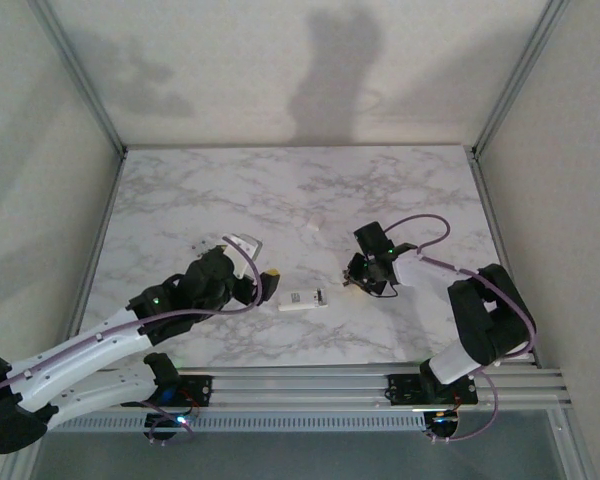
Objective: Load the batteries into the remote control
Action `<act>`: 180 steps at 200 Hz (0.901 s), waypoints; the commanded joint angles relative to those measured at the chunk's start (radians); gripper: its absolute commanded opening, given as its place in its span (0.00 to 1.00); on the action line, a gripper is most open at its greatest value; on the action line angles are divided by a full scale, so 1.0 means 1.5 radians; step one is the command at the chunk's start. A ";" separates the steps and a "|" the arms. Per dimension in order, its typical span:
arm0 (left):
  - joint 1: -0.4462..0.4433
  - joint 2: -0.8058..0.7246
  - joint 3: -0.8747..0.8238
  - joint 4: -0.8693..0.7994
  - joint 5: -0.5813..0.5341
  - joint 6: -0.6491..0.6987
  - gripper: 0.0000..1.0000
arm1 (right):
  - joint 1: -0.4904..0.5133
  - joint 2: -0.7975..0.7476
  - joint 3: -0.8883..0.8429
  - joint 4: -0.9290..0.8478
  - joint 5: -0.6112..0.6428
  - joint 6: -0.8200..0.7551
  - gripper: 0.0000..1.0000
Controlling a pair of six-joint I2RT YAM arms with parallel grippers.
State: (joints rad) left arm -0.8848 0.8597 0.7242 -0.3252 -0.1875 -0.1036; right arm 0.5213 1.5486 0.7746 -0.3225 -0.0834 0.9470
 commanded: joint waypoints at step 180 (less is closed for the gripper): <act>0.036 -0.085 -0.059 0.036 -0.012 0.031 0.99 | 0.008 0.026 0.021 -0.085 0.039 -0.107 0.18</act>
State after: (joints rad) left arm -0.8459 0.7410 0.6506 -0.2882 -0.2031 -0.0704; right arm 0.5224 1.5513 0.7715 -0.3656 -0.0654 0.8436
